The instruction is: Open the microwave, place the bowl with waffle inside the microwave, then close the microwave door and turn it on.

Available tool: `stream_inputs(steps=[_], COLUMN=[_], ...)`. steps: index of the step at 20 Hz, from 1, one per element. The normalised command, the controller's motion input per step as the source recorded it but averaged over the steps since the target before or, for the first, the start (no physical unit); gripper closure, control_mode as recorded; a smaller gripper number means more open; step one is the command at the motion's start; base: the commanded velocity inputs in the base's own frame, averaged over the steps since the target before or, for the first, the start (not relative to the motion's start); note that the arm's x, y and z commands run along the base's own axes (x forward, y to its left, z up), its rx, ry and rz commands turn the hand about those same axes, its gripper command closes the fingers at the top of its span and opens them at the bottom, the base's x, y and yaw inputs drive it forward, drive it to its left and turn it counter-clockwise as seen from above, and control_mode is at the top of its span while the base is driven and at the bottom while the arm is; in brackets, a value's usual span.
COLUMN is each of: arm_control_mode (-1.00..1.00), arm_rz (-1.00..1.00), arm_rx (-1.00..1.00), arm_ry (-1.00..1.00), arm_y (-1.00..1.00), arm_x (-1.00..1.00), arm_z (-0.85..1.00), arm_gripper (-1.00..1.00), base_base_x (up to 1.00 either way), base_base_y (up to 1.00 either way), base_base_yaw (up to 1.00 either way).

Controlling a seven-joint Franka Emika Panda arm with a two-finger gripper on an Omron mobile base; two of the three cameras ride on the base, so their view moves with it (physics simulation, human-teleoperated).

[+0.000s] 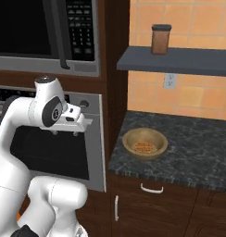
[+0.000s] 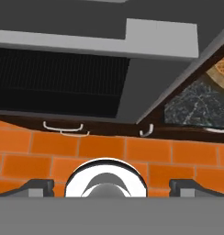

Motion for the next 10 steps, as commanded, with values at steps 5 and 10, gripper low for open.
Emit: stream_inputs(steps=[5, 10], arm_control_mode=[1.0, 1.0], arm_rz=[0.0, 0.0], arm_rx=[0.0, 0.0], arm_ry=[0.0, 0.0], arm_y=[0.0, 0.0], arm_x=[0.0, 0.0], arm_z=[0.0, 0.0], arm_gripper=[-1.0, -1.0], base_base_x=[-0.09, -0.02], base_base_y=[-0.52, -0.28], base_base_yaw=[0.16, 0.26])
